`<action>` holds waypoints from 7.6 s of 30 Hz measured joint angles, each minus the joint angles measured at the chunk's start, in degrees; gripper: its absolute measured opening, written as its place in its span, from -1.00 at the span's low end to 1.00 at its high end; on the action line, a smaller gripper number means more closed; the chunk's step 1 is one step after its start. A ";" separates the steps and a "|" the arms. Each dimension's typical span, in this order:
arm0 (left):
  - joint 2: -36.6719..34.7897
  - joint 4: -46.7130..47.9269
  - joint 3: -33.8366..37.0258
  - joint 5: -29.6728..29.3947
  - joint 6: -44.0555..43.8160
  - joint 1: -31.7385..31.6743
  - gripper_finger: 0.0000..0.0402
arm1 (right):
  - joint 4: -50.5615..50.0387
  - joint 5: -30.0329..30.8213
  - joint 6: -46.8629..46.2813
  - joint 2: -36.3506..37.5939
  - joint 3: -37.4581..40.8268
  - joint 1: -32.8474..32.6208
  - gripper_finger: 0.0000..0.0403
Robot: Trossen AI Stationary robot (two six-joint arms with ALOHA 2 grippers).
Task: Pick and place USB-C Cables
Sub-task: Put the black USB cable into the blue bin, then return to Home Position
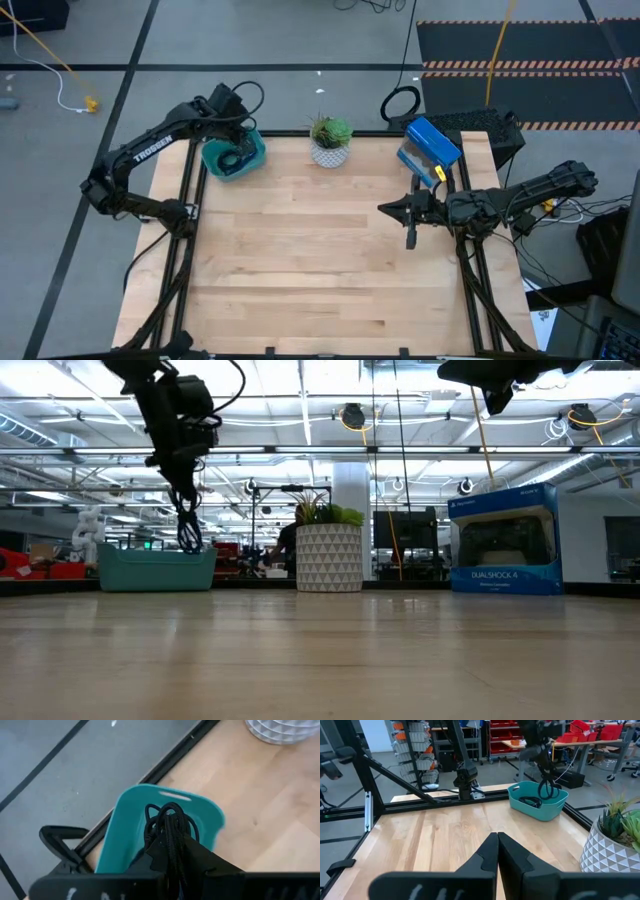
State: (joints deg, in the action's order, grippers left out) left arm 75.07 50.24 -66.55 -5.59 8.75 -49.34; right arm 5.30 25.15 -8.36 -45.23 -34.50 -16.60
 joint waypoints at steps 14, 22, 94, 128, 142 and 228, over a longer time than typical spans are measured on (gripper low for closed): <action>0.00 -12.69 10.22 -0.95 -1.23 0.07 -0.85 | 0.00 0.02 1.51 0.00 0.00 0.00 -1.00; 0.00 -13.15 12.16 -3.38 -3.91 0.09 -0.60 | 0.02 0.02 1.51 0.00 0.00 0.00 -1.00; -36.42 -19.76 25.95 -29.17 -25.37 70.40 -0.96 | 2.51 0.31 8.22 0.01 2.44 0.11 -1.00; -49.95 -33.57 48.55 -33.64 -14.90 69.94 -0.95 | 31.66 -20.49 18.21 0.04 26.53 12.90 -1.00; -56.95 -44.48 56.90 -24.83 -9.48 69.92 -0.98 | 37.20 -24.06 20.15 0.02 30.56 20.32 -1.00; -69.94 -40.20 60.45 -20.85 -9.66 69.94 -0.98 | 0.32 -25.24 19.54 45.11 33.40 24.92 -1.00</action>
State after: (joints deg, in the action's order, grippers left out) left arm 5.13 10.04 -6.10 -26.44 -0.91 20.60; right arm 5.62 -0.10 11.18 -0.12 -1.10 8.32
